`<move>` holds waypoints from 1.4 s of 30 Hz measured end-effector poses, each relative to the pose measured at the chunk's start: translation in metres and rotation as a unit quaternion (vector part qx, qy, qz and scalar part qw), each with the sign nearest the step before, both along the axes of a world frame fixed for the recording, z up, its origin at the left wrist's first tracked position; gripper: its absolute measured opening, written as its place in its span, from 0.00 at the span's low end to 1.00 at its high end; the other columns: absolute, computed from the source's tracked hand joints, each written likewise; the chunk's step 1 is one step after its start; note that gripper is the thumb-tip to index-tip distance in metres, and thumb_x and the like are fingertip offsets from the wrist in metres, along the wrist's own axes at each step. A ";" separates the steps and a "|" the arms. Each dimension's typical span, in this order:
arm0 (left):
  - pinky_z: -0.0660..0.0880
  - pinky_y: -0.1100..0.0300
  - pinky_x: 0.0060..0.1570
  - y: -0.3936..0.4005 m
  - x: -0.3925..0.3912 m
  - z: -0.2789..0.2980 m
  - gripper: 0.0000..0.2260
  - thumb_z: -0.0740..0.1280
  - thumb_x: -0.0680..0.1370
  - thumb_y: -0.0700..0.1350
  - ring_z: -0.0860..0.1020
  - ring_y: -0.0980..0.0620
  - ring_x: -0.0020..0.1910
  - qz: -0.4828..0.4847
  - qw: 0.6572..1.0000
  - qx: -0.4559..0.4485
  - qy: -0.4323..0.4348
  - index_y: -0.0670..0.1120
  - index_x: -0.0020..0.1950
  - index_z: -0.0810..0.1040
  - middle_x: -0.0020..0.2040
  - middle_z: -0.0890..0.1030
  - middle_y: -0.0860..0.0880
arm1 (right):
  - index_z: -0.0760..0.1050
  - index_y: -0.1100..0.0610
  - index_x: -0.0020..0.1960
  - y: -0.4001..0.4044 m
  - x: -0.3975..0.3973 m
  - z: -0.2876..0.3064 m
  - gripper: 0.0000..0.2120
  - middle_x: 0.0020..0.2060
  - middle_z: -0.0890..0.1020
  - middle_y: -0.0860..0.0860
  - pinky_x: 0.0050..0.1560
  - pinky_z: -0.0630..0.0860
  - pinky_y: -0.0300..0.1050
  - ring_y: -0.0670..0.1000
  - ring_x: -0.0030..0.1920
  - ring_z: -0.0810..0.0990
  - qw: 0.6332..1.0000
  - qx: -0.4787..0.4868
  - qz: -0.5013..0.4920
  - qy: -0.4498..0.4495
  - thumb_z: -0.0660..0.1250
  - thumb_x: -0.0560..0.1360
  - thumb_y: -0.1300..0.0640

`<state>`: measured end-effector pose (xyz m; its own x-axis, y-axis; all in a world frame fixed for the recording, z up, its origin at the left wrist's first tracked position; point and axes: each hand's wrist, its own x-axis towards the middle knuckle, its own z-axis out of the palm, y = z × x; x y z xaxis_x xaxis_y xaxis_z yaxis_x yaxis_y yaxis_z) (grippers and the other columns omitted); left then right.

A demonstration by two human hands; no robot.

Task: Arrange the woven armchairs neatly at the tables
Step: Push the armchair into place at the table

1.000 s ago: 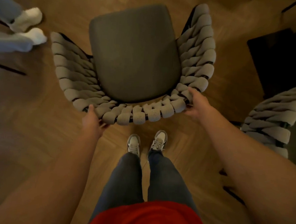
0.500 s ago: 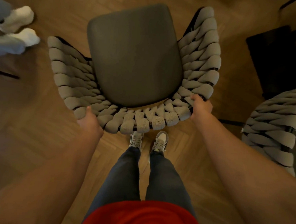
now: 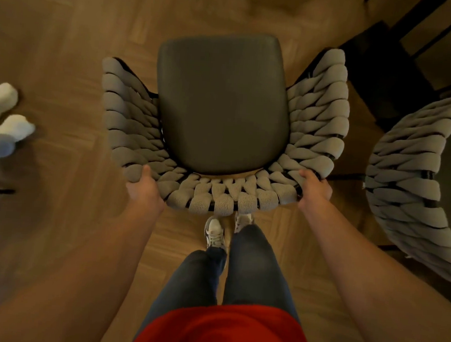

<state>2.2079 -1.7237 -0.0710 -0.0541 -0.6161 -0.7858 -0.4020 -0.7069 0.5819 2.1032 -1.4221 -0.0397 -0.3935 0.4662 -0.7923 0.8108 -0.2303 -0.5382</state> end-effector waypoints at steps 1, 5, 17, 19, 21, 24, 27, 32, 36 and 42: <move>0.78 0.41 0.58 -0.001 -0.012 -0.001 0.27 0.68 0.80 0.51 0.79 0.43 0.61 -0.013 1.000 0.001 -0.002 0.48 0.77 0.63 0.69 0.74 0.45 | 0.74 0.54 0.63 0.003 -0.003 0.001 0.18 0.53 0.79 0.53 0.37 0.76 0.47 0.54 0.49 0.79 1.000 0.001 -0.011 0.002 0.72 0.75 0.60; 0.78 0.43 0.58 0.007 -0.063 0.000 0.26 0.68 0.80 0.52 0.79 0.42 0.59 -0.068 0.998 -0.005 -0.010 0.47 0.76 0.65 0.67 0.75 0.45 | 0.74 0.55 0.66 0.017 -0.021 0.005 0.20 0.43 0.78 0.49 0.40 0.76 0.48 0.50 0.41 0.78 0.998 -0.012 -0.060 0.014 0.71 0.76 0.60; 0.80 0.44 0.53 -0.033 -0.201 -0.114 0.22 0.69 0.66 0.75 0.82 0.42 0.52 -0.206 0.978 -0.016 -0.027 0.60 0.48 0.78 0.51 0.82 0.49 | 0.74 0.55 0.66 0.044 -0.084 0.008 0.21 0.46 0.80 0.52 0.41 0.79 0.51 0.56 0.49 0.80 0.981 -0.028 -0.190 0.006 0.72 0.74 0.61; 0.80 0.42 0.55 -0.075 -0.212 -0.210 0.32 0.65 0.55 0.83 0.82 0.41 0.56 -0.206 0.978 -0.019 -0.037 0.58 0.43 0.76 0.53 0.83 0.48 | 0.74 0.55 0.66 0.041 -0.086 0.007 0.21 0.45 0.80 0.52 0.41 0.80 0.50 0.56 0.49 0.80 0.976 -0.028 -0.214 0.006 0.72 0.75 0.61; 0.81 0.43 0.52 -0.075 -0.239 -0.197 0.32 0.68 0.57 0.80 0.84 0.43 0.51 -0.190 0.981 -0.010 -0.050 0.55 0.45 0.77 0.52 0.84 0.48 | 0.74 0.55 0.64 0.036 -0.087 0.007 0.19 0.49 0.81 0.54 0.39 0.80 0.49 0.56 0.48 0.81 0.972 -0.030 -0.233 0.003 0.72 0.75 0.61; 0.81 0.43 0.50 -0.010 -0.266 -0.043 0.24 0.72 0.72 0.62 0.83 0.45 0.50 -0.274 0.961 -0.030 -0.040 0.51 0.63 0.77 0.54 0.82 0.48 | 0.74 0.57 0.65 0.025 -0.086 0.005 0.20 0.54 0.81 0.55 0.45 0.81 0.53 0.57 0.52 0.82 0.965 -0.036 -0.259 -0.004 0.72 0.75 0.61; 0.80 0.44 0.54 0.004 -0.288 -0.007 0.22 0.68 0.79 0.53 0.81 0.45 0.55 -0.290 0.956 -0.038 -0.017 0.46 0.70 0.72 0.60 0.79 0.46 | 0.73 0.57 0.67 0.009 -0.085 0.002 0.22 0.57 0.81 0.56 0.51 0.81 0.58 0.59 0.55 0.82 0.955 -0.037 -0.293 -0.006 0.73 0.74 0.61; 0.79 0.41 0.56 -0.022 -0.324 -0.001 0.19 0.69 0.80 0.51 0.80 0.42 0.57 -0.350 0.936 -0.040 -0.020 0.46 0.69 0.72 0.62 0.79 0.44 | 0.73 0.57 0.65 -0.028 -0.088 0.001 0.20 0.51 0.81 0.55 0.38 0.79 0.50 0.55 0.45 0.81 0.933 -0.043 -0.357 0.007 0.72 0.75 0.62; 0.78 0.43 0.57 -0.041 -0.351 0.005 0.22 0.68 0.81 0.49 0.79 0.43 0.58 -0.394 0.918 -0.039 -0.017 0.45 0.73 0.68 0.62 0.76 0.45 | 0.72 0.57 0.65 -0.062 -0.088 -0.003 0.19 0.48 0.79 0.53 0.45 0.79 0.53 0.56 0.47 0.80 0.920 -0.052 -0.389 0.003 0.71 0.76 0.60; 0.76 0.40 0.59 -0.073 -0.376 0.015 0.24 0.67 0.80 0.50 0.76 0.42 0.60 -0.487 0.871 -0.037 -0.048 0.47 0.74 0.65 0.68 0.74 0.43 | 0.69 0.54 0.65 -0.092 -0.085 -0.006 0.18 0.52 0.80 0.52 0.45 0.80 0.53 0.55 0.50 0.81 0.925 -0.044 -0.378 0.017 0.70 0.77 0.56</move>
<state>1.8316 -1.7963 -0.0563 -0.5152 -0.3641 -0.7759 -0.8401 0.0351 0.5414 2.0185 -1.5137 -0.0456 -0.0072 0.5521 -0.8337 0.3840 -0.7683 -0.5121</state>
